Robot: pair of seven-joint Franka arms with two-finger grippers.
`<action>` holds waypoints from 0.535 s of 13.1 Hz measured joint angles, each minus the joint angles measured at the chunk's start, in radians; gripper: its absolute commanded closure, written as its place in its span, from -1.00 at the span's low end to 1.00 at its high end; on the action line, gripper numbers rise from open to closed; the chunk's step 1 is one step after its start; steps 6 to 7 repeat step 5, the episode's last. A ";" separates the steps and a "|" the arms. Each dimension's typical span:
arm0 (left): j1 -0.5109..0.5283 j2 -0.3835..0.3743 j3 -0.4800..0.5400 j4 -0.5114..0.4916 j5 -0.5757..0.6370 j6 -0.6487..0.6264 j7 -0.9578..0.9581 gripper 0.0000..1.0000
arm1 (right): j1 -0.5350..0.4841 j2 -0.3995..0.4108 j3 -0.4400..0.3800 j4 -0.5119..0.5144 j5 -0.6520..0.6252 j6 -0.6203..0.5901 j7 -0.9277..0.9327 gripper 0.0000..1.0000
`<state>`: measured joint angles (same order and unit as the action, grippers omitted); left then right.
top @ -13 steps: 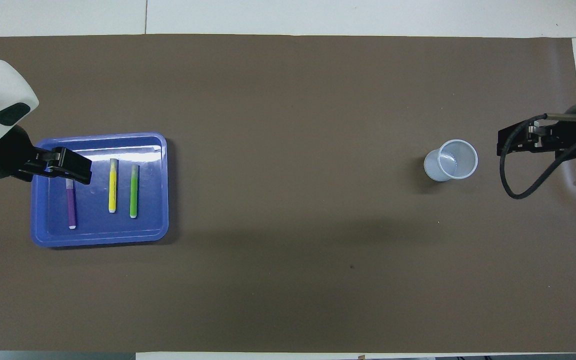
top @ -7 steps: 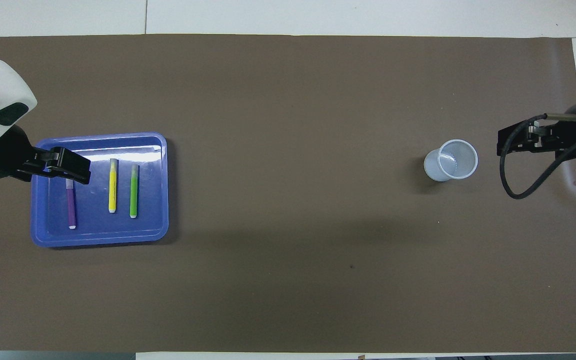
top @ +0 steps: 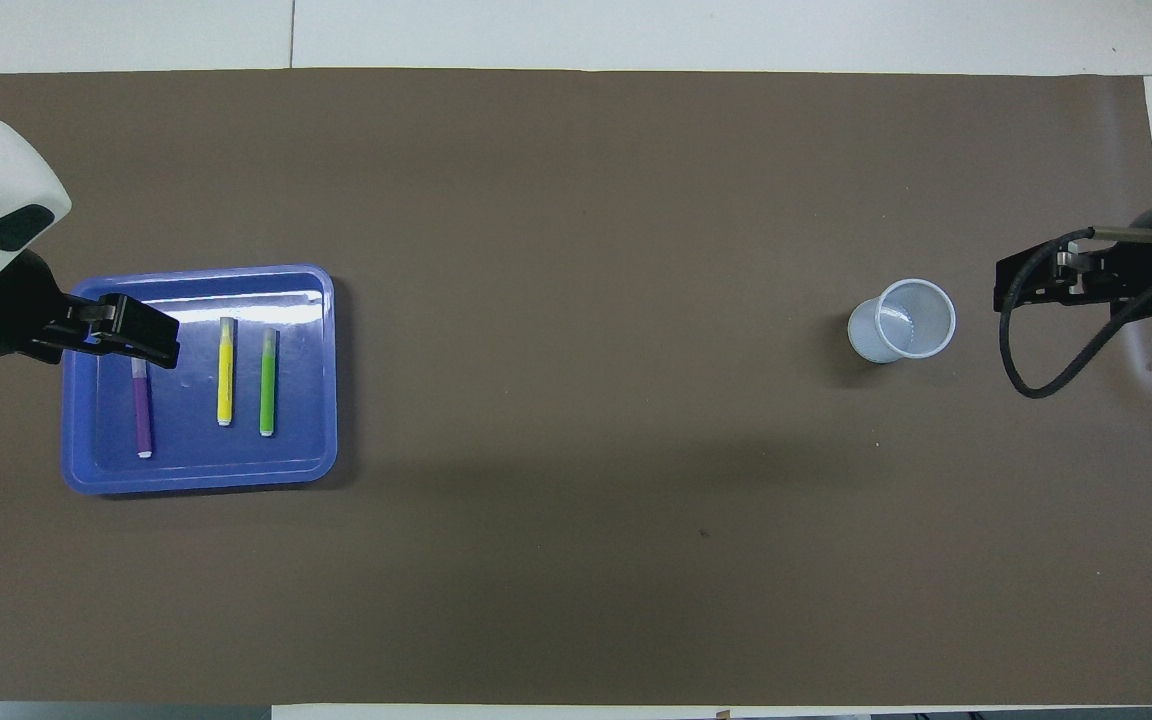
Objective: Right arm passes pens to left for tray arrangement
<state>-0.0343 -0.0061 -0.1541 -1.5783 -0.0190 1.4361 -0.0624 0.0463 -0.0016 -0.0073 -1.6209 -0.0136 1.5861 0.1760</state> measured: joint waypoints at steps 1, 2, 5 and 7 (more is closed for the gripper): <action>0.000 0.000 0.001 0.000 0.000 0.000 0.000 -1.00 | 0.000 0.000 0.000 0.000 0.000 -0.005 0.000 -1.00; 0.000 0.000 0.001 0.000 0.000 0.000 0.000 -1.00 | 0.000 0.000 0.000 0.000 0.000 -0.007 0.000 -1.00; 0.000 0.000 0.002 0.000 0.000 0.000 0.000 -1.00 | 0.000 0.000 0.000 -0.001 0.000 -0.009 0.000 -1.00; 0.000 0.000 0.002 0.000 0.000 0.000 0.000 -1.00 | 0.000 0.000 0.000 -0.001 0.000 -0.009 0.000 -1.00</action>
